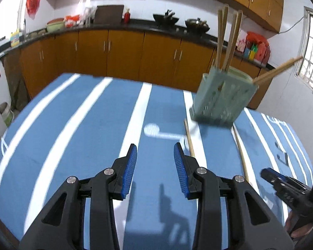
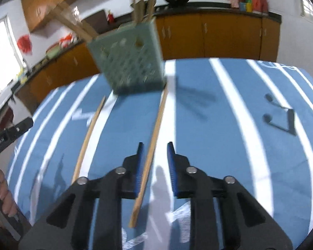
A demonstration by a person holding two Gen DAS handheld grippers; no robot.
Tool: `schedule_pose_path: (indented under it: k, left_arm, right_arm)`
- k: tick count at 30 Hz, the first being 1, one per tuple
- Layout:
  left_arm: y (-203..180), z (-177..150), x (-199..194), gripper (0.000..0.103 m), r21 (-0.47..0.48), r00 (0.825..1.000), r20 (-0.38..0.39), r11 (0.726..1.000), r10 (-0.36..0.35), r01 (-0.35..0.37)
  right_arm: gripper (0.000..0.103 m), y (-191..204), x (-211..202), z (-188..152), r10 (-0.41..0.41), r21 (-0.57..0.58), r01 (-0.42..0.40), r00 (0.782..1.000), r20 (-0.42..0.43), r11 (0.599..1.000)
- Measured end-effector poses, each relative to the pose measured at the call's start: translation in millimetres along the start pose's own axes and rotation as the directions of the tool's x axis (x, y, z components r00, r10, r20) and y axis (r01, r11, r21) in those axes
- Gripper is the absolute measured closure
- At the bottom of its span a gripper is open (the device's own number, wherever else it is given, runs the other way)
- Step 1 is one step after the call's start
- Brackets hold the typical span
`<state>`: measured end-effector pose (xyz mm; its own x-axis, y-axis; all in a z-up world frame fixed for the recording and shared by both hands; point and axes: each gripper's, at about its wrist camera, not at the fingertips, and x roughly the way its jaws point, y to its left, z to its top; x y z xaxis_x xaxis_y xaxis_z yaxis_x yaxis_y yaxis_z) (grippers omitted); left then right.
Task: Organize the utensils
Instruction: 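Lower both open tools back toward the remaining chopsticks, then grasp a chopstick with the right tool while the left tool grasps another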
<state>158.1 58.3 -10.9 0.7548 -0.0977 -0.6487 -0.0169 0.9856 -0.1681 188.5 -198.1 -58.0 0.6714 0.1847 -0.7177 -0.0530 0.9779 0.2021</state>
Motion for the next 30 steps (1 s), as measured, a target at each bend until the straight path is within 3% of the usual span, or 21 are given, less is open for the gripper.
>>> schedule_pose_path:
  k: [18,24,30]
  left_arm:
    - [-14.3,-25.8,12.7,0.065,0.016,0.997,-0.072,0.999,-0.037,0.038]
    - [-26.9,-32.2,17.0,0.065,0.032,0.992,-0.101,0.997,-0.073,0.077]
    - [-46.7,-41.9,27.3,0.066,0.077,0.983,-0.156,0.991,-0.101,0.114]
  right_arm:
    - [0.094,13.2,32.3,-4.5,-0.1,-0.026,0.099,0.994,-0.049,0.995]
    - [0.095,-4.2,33.6,1.1,-0.138,0.03,0.139,0.989,-0.044,0.99]
    - [0.095,-46.0,28.0,7.2,-0.211,0.143,0.216,0.976,-0.045,0.966]
